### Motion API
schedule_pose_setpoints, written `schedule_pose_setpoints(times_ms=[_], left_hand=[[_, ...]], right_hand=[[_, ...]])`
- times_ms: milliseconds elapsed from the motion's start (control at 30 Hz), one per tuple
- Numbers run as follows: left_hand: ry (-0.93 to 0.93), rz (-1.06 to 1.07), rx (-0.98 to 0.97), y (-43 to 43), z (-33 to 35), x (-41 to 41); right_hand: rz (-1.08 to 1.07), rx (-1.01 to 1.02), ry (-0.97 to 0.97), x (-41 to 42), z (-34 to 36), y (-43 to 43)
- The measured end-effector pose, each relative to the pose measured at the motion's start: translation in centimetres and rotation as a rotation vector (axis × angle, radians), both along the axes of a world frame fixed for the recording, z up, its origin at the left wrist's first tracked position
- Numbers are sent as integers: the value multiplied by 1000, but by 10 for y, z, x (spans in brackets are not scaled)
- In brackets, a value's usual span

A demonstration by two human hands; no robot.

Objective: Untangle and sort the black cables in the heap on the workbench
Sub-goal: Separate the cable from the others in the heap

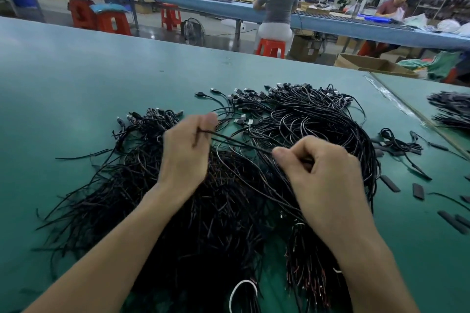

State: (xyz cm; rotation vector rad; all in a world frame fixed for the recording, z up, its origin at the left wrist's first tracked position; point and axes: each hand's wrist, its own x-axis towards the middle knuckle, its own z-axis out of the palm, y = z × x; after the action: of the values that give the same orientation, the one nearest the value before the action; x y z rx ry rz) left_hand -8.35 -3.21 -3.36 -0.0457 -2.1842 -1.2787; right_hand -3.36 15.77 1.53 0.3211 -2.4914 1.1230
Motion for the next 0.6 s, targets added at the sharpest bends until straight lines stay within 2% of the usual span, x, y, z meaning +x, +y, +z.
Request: schedule_pose_setpoints(times_ms=[133,200,267,367,400,467,533,600], left_hand=[[307,330,269,-25,19,5],[424,423,351,-37,34,7],[424,415,227,-39,40,11],[211,251,-159,-26,32,16],[174,220,-322,-19,29,19],[137,161,-588,-5,25,21],[90,109,-739,4,19,22],[44,110,-839,6,11,21]], right_hand=[[-330,152,21,-14,-11,25],[-413,268,-68,-19,-15,37],[-427,441,-221,-16,-15,37],[-314,613,-297,-10,-16,24],[-236,582,-274,-9,-16,21],[-50,313,-224,-7,-10,10],[83,15,-192,-1,-1,1],[108,-148,-180,3,5,-4]])
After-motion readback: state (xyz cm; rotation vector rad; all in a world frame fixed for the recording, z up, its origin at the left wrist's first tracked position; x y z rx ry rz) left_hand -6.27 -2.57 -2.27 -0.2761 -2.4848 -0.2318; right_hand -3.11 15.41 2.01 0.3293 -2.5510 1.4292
